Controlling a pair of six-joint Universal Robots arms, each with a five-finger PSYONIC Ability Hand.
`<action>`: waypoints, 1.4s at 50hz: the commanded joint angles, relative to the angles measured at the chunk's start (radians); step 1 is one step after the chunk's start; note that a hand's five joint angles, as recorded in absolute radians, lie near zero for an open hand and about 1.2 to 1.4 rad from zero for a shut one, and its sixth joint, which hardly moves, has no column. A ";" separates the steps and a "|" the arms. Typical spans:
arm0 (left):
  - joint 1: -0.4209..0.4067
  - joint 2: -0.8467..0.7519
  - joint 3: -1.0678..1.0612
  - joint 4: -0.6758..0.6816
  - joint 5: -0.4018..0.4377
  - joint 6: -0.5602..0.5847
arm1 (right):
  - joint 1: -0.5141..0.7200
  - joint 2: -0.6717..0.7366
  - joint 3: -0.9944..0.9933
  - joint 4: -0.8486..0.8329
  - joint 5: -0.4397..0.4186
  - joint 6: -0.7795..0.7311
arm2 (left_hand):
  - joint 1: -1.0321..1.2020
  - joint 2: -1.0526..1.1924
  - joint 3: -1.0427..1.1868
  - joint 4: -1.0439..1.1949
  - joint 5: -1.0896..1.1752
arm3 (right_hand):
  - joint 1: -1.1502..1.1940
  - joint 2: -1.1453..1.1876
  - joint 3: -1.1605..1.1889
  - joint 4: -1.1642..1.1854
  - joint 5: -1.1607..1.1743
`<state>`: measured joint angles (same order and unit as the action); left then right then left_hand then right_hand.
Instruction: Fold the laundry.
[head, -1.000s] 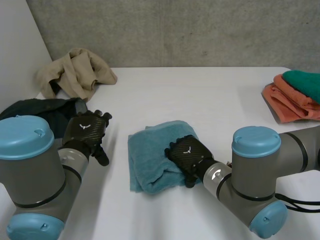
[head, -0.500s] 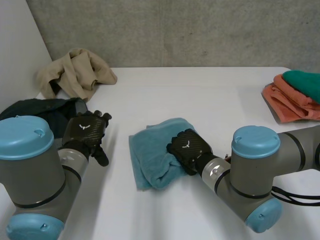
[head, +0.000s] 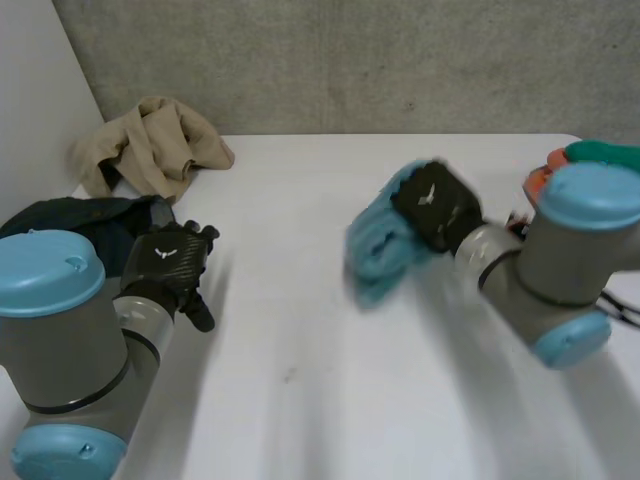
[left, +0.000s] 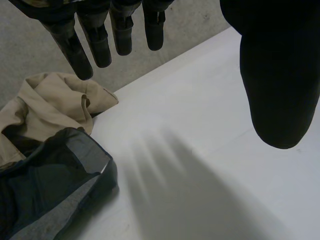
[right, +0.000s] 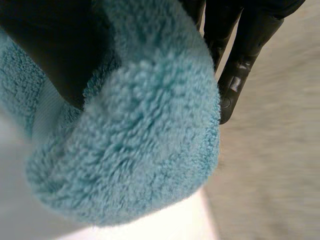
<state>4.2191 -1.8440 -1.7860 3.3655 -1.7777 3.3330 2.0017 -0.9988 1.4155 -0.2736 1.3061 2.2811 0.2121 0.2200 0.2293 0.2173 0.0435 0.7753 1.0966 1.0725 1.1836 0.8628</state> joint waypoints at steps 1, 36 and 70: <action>0.013 0.000 -0.010 0.000 0.000 -0.004 | -0.139 -0.046 -0.237 0.001 -0.056 -0.046 | -0.013 -0.021 -0.030 -0.018 -0.019 | 0.621 0.300 0.324 0.213 0.359; 0.019 -0.003 -0.015 0.000 0.001 -0.009 | -0.837 0.427 -0.696 -0.052 -0.530 0.511 | -0.013 -0.021 -0.030 -0.018 -0.019 | 0.621 0.300 0.324 0.213 0.359; 0.022 0.000 -0.013 0.000 0.001 -0.009 | -0.974 0.071 -0.543 0.278 -0.275 0.329 | -0.013 -0.021 -0.030 -0.018 -0.019 | -0.601 -0.922 -0.898 -1.009 -0.863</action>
<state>4.2413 -1.8469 -1.7994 3.3655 -1.7764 3.3241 1.0851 -0.8921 0.8873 -0.1479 0.9008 2.7632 0.2121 0.2200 0.2293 0.2173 0.0435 0.2027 0.2237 0.2127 0.2329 0.0601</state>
